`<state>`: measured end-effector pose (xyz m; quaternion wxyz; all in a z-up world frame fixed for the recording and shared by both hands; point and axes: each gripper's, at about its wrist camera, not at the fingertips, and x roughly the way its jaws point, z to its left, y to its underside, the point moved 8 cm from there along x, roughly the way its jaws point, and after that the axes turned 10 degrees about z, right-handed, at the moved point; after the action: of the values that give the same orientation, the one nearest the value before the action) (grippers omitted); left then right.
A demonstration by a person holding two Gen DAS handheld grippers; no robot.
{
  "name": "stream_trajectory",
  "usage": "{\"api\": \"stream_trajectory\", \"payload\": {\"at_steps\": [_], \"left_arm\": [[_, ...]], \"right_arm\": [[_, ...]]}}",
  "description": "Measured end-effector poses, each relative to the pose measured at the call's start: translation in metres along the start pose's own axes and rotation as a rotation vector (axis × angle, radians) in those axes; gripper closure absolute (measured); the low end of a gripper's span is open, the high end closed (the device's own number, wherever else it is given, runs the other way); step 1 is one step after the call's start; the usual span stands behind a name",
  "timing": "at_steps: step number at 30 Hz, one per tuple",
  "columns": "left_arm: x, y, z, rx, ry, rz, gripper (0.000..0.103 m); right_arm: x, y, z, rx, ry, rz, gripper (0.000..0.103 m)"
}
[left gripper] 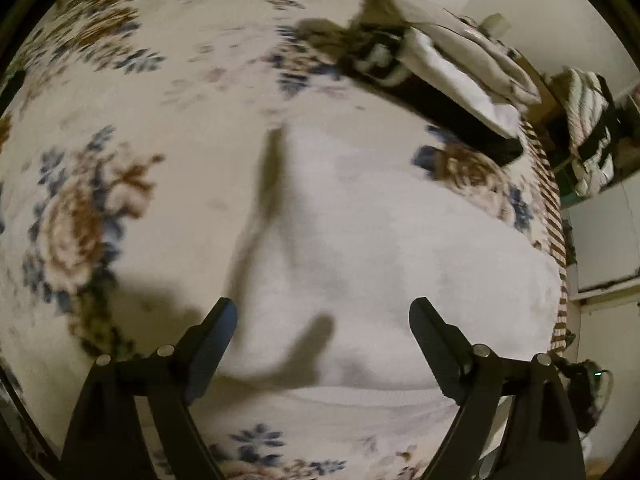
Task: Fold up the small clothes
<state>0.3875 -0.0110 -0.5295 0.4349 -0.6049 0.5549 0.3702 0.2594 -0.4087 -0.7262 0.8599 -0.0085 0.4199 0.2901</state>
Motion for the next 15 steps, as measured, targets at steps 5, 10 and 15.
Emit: {"api": "stream_trajectory", "payload": {"at_steps": [5,10,15], "left_arm": [[0.04,0.0,-0.036,0.032,0.009,0.054,0.015],[0.08,0.005,-0.052,0.089,-0.048,0.106,0.015],[0.096,-0.001,-0.047,0.094,-0.06,0.107,0.01]], "right_arm": [[0.052,-0.006,0.016,0.041,-0.279,-0.095,0.006],[0.078,-0.016,0.047,0.026,-0.368,-0.215,0.007],[0.099,-0.025,0.072,0.031,-0.416,-0.252,0.053]]}}
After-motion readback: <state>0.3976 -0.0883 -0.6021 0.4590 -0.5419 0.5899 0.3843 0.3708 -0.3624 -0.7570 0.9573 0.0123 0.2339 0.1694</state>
